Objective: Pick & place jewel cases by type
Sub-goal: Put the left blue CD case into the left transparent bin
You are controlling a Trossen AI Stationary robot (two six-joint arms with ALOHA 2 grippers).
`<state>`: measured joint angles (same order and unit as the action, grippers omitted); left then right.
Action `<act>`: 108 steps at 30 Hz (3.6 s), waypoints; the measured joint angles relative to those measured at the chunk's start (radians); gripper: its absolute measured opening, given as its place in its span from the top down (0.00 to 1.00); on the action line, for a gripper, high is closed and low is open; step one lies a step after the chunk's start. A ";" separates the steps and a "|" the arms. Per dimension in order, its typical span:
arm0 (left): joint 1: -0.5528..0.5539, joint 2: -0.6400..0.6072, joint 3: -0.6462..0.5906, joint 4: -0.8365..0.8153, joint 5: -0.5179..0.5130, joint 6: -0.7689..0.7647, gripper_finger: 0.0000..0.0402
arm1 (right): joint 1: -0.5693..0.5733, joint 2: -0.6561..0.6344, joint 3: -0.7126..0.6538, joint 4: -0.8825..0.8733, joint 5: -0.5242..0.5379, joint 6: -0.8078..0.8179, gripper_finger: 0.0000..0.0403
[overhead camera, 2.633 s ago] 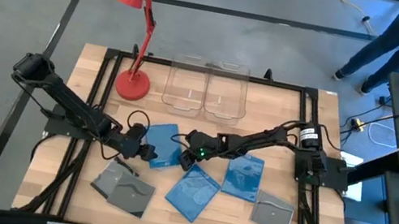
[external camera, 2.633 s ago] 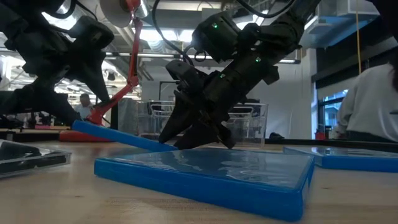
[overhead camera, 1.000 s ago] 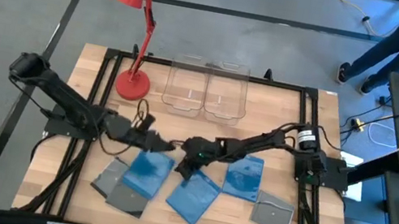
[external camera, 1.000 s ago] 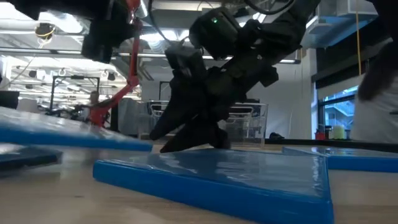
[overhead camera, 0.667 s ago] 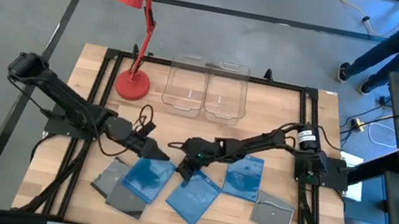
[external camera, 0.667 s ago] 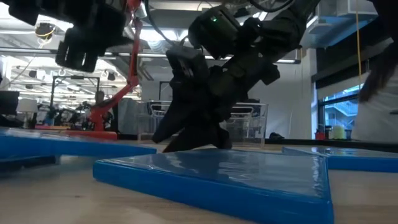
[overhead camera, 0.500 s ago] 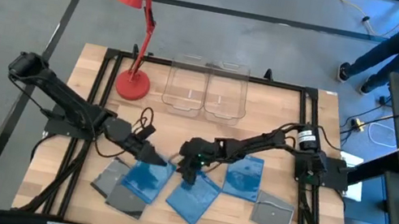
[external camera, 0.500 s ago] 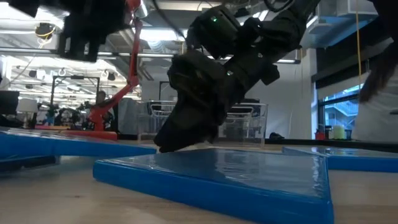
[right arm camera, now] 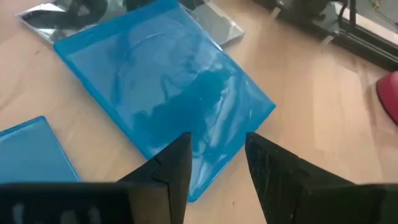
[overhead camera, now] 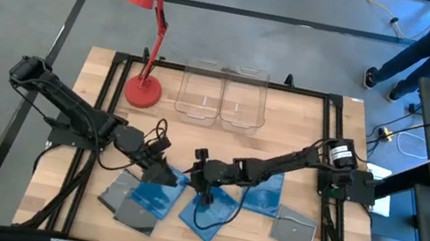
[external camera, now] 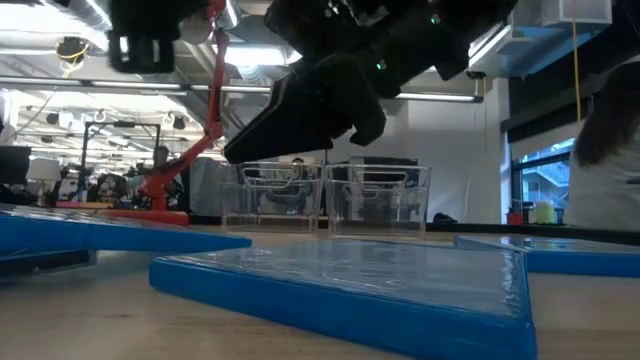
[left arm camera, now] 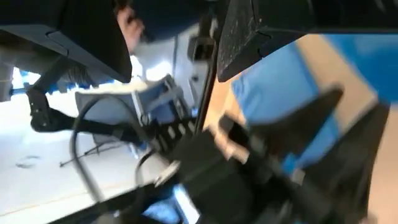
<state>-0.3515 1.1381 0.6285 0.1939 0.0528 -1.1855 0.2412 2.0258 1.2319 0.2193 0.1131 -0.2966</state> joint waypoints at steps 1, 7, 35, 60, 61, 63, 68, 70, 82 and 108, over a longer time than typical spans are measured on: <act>0.001 0.000 0.000 -0.020 0.023 -0.042 0.42 | 0.003 0.000 0.004 -0.007 0.001 0.000 0.62; -0.019 0.000 0.000 -0.165 0.146 -0.208 0.43 | 0.054 0.000 0.010 -0.005 0.002 -0.026 0.62; -0.064 -0.087 -0.001 -0.873 0.021 -0.401 0.44 | 0.208 0.332 0.316 0.022 0.264 -0.238 0.62; -0.037 0.089 -0.001 -0.652 0.016 -0.372 0.44 | 0.222 0.359 0.561 -0.459 0.305 -0.137 0.62; -0.031 0.092 -0.001 -0.658 0.016 -0.372 0.44 | 0.222 0.359 0.561 -0.459 0.304 -0.130 0.62; -0.020 0.101 -0.001 -0.669 0.016 -0.372 0.44 | 0.221 0.359 0.561 -0.459 0.304 -0.127 0.62; 0.010 0.129 -0.001 -0.653 0.035 -0.364 0.44 | 0.221 0.359 0.561 -0.459 0.304 -0.127 0.62; 0.020 0.147 -0.001 -0.657 0.054 -0.364 0.44 | 0.221 0.359 0.561 -0.461 0.303 -0.127 0.62; 0.055 0.261 -0.001 -0.442 0.155 -0.260 0.44 | 0.216 0.360 0.561 -0.466 0.282 -0.127 0.62; 0.091 0.215 -0.001 -0.332 0.157 -0.154 0.97 | 0.211 0.328 0.560 -0.598 0.406 -0.126 0.62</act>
<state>-0.2610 1.3535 0.6280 -0.1380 0.2096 -1.3392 0.4526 2.3541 1.7924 -0.3787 0.5187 -0.4230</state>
